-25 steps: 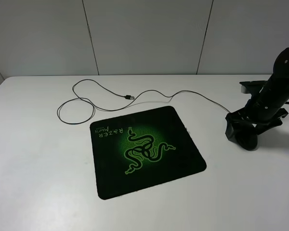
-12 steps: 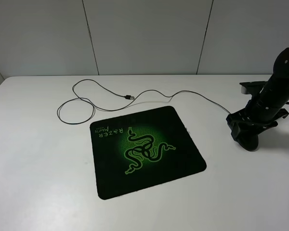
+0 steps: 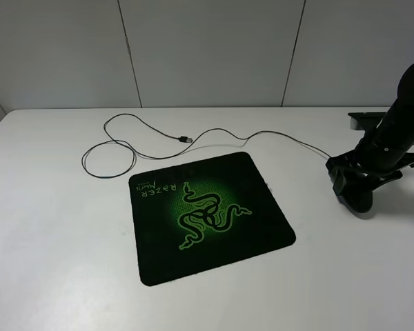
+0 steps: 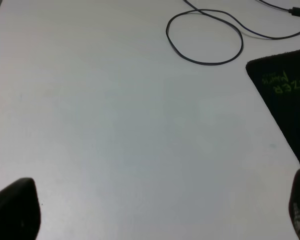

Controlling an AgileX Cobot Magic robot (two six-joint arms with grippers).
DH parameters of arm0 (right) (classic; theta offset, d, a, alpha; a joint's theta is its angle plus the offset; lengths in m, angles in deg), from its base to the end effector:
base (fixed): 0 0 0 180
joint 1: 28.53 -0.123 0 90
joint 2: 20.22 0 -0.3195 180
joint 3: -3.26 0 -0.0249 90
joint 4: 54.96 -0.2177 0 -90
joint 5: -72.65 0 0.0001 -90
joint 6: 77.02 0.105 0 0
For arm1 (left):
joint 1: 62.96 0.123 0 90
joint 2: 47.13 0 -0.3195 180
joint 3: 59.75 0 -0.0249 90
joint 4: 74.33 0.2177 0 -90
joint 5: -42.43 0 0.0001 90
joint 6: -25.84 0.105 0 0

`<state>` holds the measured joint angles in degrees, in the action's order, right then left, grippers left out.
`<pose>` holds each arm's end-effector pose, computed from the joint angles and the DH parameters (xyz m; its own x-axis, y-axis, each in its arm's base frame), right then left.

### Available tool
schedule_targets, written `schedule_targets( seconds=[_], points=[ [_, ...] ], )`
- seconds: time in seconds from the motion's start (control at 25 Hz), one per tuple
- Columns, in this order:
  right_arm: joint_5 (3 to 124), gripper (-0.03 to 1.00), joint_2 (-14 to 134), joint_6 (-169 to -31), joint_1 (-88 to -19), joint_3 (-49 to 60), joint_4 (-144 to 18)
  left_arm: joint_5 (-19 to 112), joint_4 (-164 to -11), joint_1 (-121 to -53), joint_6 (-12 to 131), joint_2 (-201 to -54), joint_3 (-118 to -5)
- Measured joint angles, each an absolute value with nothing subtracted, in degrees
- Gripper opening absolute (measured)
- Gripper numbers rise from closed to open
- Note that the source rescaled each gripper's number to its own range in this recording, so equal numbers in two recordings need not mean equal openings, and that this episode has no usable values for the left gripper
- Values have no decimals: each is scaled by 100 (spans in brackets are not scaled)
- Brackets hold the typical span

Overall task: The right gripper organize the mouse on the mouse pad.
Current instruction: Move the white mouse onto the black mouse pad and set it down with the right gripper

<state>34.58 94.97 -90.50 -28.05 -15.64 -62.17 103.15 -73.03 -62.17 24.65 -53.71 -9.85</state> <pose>0.3243 0.0054 0.1749 -0.9806 -0.1270 -0.1493 -0.1367 0.9890 0.0569 -0.0563 0.0013 0.2525 -0.4566 -0.0160 -0.8895 -0.0358 0.9994 0.0004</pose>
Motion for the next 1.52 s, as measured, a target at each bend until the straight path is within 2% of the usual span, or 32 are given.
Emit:
schedule_targets(
  seconds=[0.32, 0.68, 1.24, 1.52],
  points=[
    [2969, 0, 9074, -8892, -2871, -1486, -6368, 10315, -7303, -6217, 2465, -5371, -985],
    [2541, 0, 8686, -8405, -3490, -1473, -6362, 10315, -7303, -6217, 2465, -5371, -985],
    [2241, 0, 8584, -6867, -5465, -823, -5890, 10315, -7303, -6217, 2465, -5371, -985],
    [2245, 0, 8596, -6326, -6139, -709, -5823, 10315, -7303, -6217, 2465, -5371, -985]
  ],
)
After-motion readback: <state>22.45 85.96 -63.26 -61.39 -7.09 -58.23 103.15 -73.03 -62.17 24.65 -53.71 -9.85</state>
